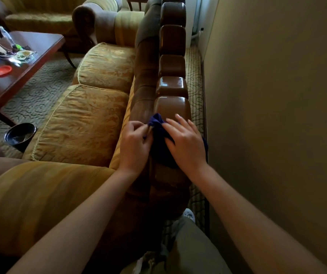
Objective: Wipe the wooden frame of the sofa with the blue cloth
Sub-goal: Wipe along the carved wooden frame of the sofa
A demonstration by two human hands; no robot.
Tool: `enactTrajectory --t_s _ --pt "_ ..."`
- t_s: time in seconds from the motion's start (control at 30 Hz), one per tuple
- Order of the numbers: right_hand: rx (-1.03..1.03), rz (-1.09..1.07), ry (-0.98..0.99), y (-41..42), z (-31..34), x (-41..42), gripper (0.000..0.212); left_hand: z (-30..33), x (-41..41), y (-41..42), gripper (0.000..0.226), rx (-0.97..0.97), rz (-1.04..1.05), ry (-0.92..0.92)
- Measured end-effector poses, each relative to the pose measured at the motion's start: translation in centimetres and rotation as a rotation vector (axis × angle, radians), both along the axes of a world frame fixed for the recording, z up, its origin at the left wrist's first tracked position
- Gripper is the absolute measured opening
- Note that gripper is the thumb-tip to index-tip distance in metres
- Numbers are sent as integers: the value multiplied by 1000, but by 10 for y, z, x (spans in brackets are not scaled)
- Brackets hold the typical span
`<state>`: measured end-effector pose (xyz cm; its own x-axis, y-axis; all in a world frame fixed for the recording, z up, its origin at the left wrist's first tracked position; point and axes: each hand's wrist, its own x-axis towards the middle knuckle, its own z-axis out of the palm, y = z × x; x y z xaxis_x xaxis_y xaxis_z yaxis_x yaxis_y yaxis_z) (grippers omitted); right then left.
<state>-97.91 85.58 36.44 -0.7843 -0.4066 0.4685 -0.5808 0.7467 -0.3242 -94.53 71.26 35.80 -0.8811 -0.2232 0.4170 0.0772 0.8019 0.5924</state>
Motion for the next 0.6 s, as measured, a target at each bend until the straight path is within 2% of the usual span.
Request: enactTrajectory --t_s 0.1,0.17,0.2,0.27,0.33,0.37,0.4,0.5,0.6 --pt "132 54 -111 -26 20 -34 33 8 -18 -6 39 244 151 -154" --pt "121 126 -188 -43 24 -47 36 10 -21 -8 43 336 141 -93" --pt "39 178 -250 -48 26 -50 36 11 -19 -8 44 371 106 -47" --pt "-321 256 -451 -49 37 -49 33 10 -17 -5 51 430 13 -60" --pt "-768 221 -613 -39 48 -47 25 6 -17 -4 62 418 -47 -195" --pt "-872 163 -594 -31 49 -47 23 4 -19 -5 66 384 -47 -269" --pt "-845 98 -517 -22 49 -46 22 2 -22 -8 65 339 -26 -332" --pt "-488 70 -287 2 33 -40 23 4 -35 -12 45 251 70 -411" --pt "-270 106 -213 1 11 -25 26 17 -51 -8 34 327 64 -372"
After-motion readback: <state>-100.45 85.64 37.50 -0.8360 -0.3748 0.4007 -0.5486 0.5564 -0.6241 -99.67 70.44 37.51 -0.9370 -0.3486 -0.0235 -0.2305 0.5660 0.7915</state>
